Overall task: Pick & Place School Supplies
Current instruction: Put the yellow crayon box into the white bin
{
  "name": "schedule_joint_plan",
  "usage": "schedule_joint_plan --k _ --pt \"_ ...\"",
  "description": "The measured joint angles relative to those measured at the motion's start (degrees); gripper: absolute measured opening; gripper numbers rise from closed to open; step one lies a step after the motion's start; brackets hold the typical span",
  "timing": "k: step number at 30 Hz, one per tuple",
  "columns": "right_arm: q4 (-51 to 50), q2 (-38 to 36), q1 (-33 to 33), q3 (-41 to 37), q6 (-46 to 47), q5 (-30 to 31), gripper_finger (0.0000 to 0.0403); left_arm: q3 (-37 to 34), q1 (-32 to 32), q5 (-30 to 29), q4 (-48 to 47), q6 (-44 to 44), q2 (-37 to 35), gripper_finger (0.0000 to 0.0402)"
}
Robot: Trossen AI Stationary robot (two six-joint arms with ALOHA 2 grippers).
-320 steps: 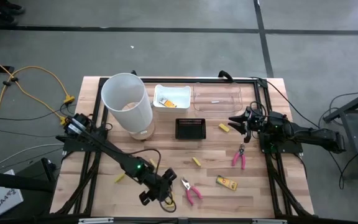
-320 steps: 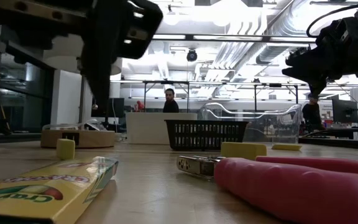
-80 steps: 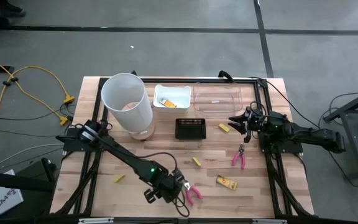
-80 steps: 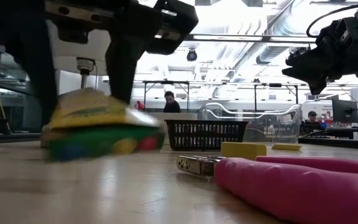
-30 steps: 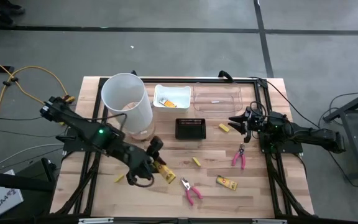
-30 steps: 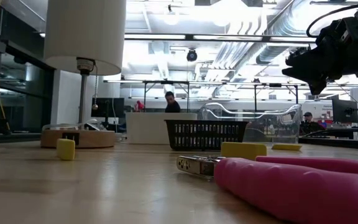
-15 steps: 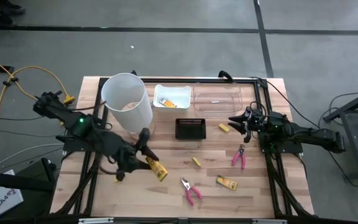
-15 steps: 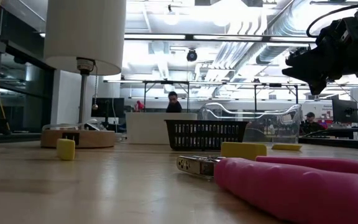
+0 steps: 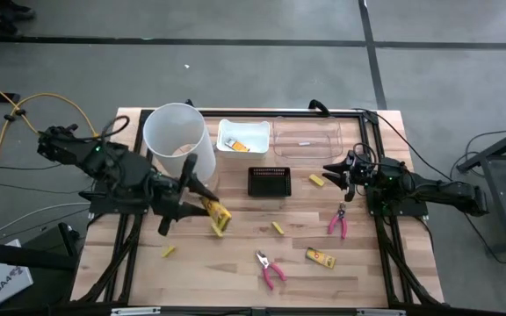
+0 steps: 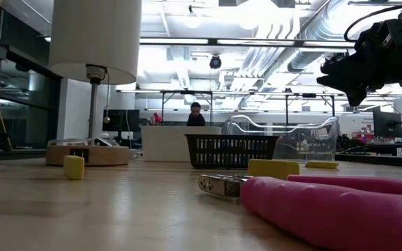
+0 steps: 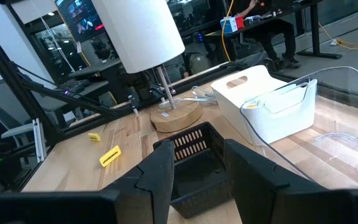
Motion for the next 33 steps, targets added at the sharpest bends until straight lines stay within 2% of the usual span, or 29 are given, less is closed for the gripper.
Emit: schedule_joint_plan --k 6,17,24,29,33 --pt "0.00 0.00 0.02 0.00 0.00 0.00 0.0133 0.00 3.56 2.15 2.77 2.08 -1.05 0.0159" --pt "-0.01 -0.02 0.01 0.00 0.01 0.00 0.0133 0.00 8.85 1.41 10.04 7.05 -1.03 0.0159" --pt "0.00 -0.02 0.00 0.00 0.00 0.00 0.0133 0.00 12.96 1.24 13.06 6.63 -1.42 0.0159" --pt "0.00 -0.02 0.02 0.00 0.00 0.00 0.0133 0.00 18.63 2.02 14.28 6.56 -2.38 0.0159" --pt "0.00 -0.01 0.02 0.02 0.02 0.00 0.0133 0.00 25.04 5.71 15.60 6.07 -2.54 0.0159"
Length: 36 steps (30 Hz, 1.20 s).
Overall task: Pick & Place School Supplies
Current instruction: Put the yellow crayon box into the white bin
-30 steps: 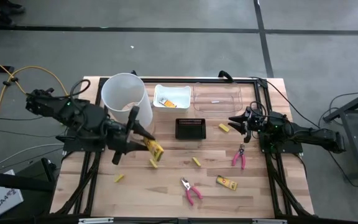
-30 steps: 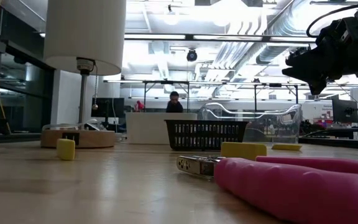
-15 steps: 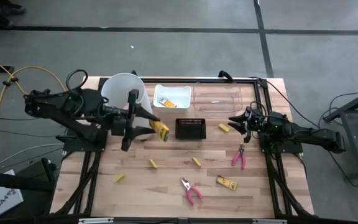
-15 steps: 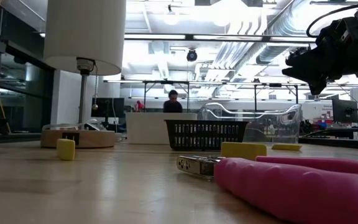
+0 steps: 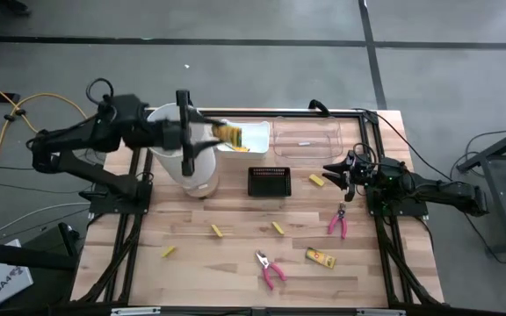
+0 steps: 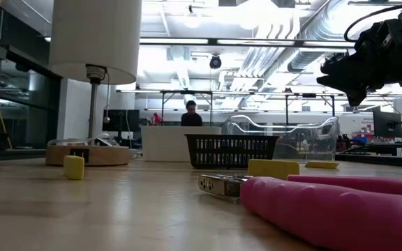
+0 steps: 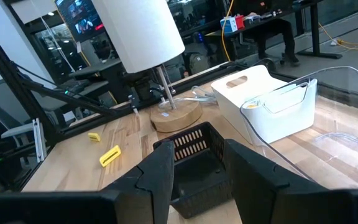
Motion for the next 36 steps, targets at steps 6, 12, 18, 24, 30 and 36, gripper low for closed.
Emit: schedule_joint_plan --k 6,12,18,24,30,36 --pt "0.00 -0.01 -0.02 0.00 -0.02 0.00 0.0133 0.00 12.64 10.06 1.70 -2.96 0.11 0.0159" --pt "0.00 -0.01 -0.01 0.00 -0.02 0.01 0.0133 0.02 24.38 20.72 5.12 -5.47 1.70 0.0159" --pt "0.00 0.00 0.00 0.00 -0.02 0.02 0.0133 0.02 34.33 30.02 9.57 -7.53 4.38 0.0159" --pt "0.00 -0.01 -0.02 -0.02 0.00 0.00 0.0133 0.02 42.08 38.24 15.11 -11.61 7.52 0.0159" --pt "0.00 -0.01 -0.01 -0.02 0.00 0.02 0.0133 0.02 46.85 42.43 17.57 -12.24 9.84 0.0159" --pt "0.00 -0.01 -0.01 -0.01 -0.01 0.00 0.0133 0.02 50.36 45.56 17.61 -12.23 12.36 0.0159"
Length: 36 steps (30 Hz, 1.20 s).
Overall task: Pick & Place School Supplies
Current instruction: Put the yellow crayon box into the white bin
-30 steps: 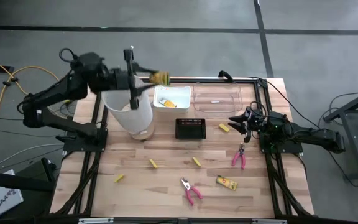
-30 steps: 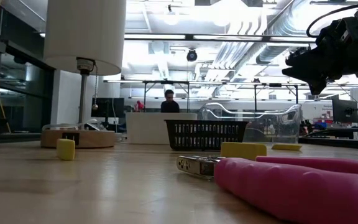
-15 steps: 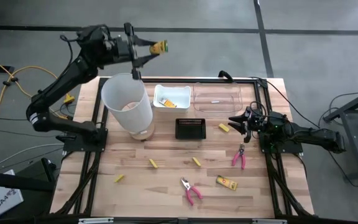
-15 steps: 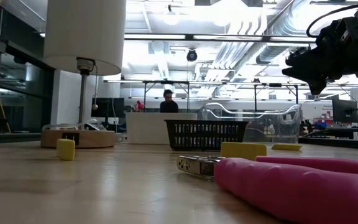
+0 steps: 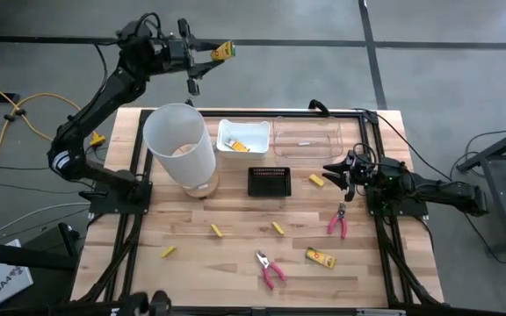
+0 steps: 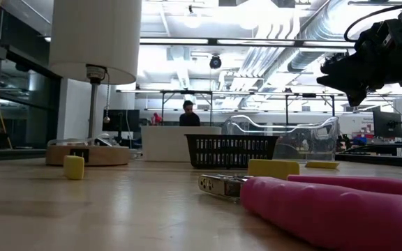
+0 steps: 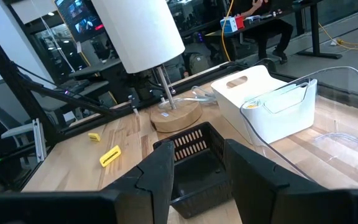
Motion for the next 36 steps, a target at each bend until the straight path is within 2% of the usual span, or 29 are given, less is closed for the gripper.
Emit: schedule_joint_plan --k 13,19,25,36 --pt "0.00 0.01 0.00 0.01 0.00 0.00 0.0133 0.00 4.14 6.90 -2.06 0.06 8.55 0.0159" --pt "0.00 0.00 0.01 0.00 0.01 0.01 0.0133 0.00 5.57 11.99 -4.21 2.19 11.79 0.0159" --pt "0.00 0.02 -0.01 0.01 0.01 0.02 0.0133 0.00 5.53 12.55 -11.58 8.44 14.22 0.0159" --pt "0.00 0.01 -0.01 0.00 0.01 0.02 0.0133 0.00 3.86 12.38 -20.83 13.33 19.01 0.0159"
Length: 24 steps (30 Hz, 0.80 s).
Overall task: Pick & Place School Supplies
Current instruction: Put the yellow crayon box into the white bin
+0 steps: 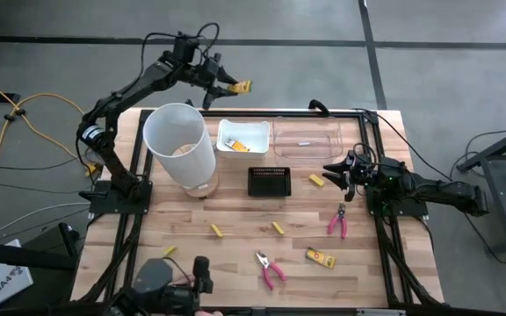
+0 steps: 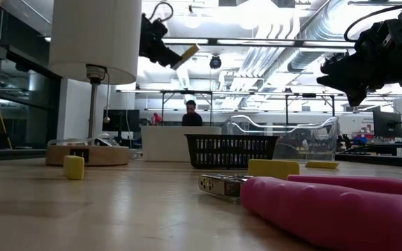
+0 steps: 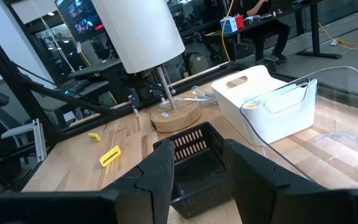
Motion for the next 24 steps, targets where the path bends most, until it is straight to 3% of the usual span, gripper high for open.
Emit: schedule_joint_plan --k 24 --pt "-0.02 -0.01 0.02 0.02 -0.01 0.00 0.0133 0.00 -5.36 -5.03 -7.41 2.12 8.80 0.0159"
